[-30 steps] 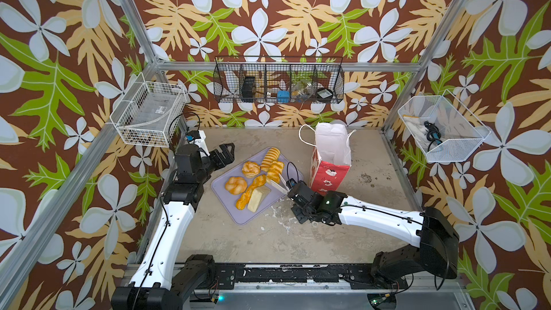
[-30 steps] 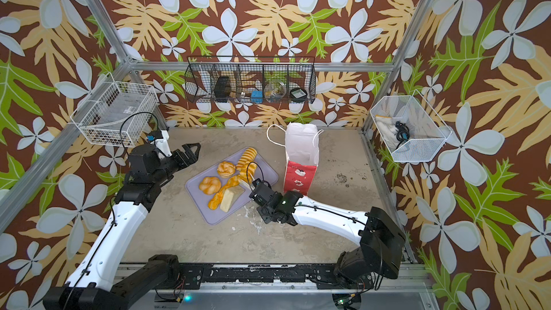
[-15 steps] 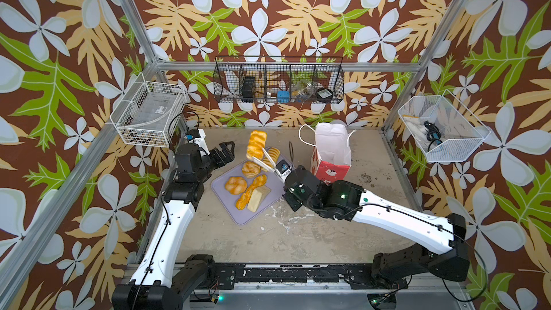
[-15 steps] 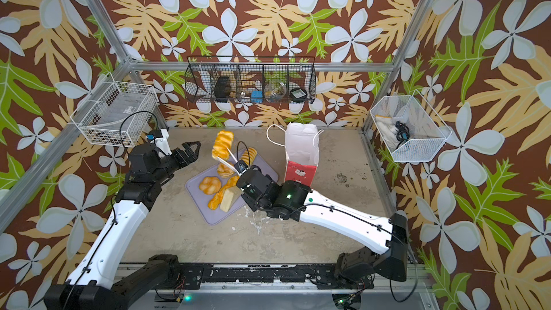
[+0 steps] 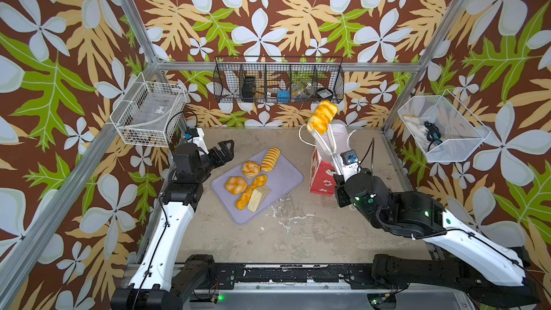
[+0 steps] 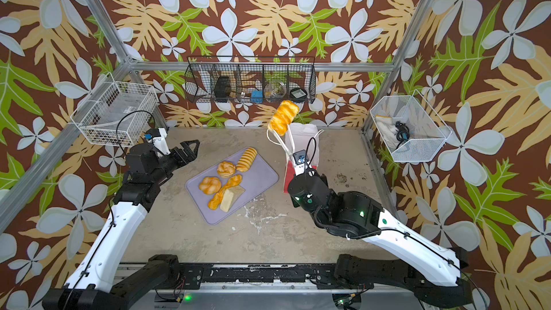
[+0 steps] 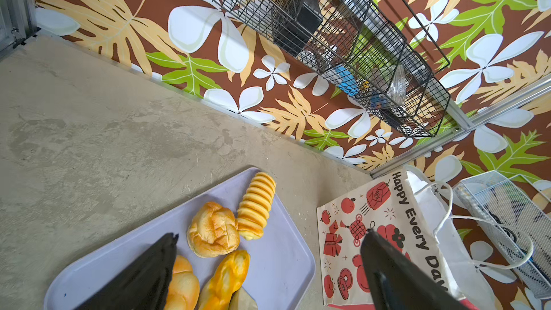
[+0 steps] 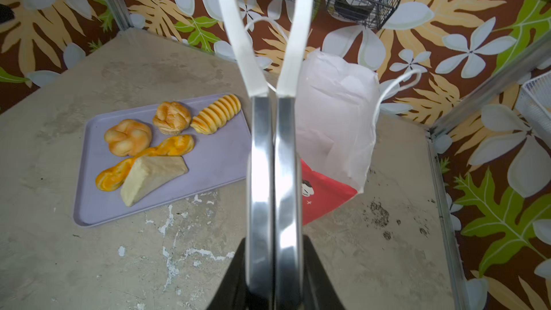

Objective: Pack bread into a paper bag
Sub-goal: Place the fake bread in the paper bag.

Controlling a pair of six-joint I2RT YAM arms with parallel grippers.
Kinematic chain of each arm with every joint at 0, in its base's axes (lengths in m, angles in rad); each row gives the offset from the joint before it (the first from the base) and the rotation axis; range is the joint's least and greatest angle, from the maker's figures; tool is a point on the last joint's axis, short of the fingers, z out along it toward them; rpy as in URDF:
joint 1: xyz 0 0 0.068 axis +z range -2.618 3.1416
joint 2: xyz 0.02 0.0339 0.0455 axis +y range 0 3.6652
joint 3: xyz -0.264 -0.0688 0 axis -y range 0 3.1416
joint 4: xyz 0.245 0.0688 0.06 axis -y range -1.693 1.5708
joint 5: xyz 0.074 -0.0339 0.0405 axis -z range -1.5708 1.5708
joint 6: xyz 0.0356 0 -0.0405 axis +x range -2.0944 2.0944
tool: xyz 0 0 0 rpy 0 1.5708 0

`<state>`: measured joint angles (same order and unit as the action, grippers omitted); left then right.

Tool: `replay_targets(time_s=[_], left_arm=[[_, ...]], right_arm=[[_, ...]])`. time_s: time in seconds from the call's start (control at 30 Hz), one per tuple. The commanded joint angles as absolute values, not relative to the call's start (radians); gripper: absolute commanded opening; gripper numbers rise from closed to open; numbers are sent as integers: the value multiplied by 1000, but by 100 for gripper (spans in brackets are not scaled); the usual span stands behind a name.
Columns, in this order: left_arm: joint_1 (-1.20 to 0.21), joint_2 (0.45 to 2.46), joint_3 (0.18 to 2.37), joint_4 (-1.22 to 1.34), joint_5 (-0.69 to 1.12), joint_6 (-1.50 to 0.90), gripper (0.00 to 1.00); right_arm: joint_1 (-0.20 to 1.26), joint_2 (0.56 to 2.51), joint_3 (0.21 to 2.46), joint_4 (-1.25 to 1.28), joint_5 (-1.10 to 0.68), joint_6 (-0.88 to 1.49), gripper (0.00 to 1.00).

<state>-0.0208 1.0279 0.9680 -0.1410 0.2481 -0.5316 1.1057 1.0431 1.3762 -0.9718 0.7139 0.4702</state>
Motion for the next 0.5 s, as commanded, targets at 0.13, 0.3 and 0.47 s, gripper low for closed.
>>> replay_targets(time_s=[0.13, 0.3, 0.47], left_arm=[[-20, 1021, 965, -97, 264, -555, 100], [-20, 1019, 952, -91, 271, -564, 100], [-20, 1019, 943, -86, 280, -566, 100]], right_arm=[[1083, 982, 1267, -1052, 718, 622, 0], [1050, 979, 1193, -1058, 712, 640, 0], [993, 976, 1153, -1003, 710, 608, 0]])
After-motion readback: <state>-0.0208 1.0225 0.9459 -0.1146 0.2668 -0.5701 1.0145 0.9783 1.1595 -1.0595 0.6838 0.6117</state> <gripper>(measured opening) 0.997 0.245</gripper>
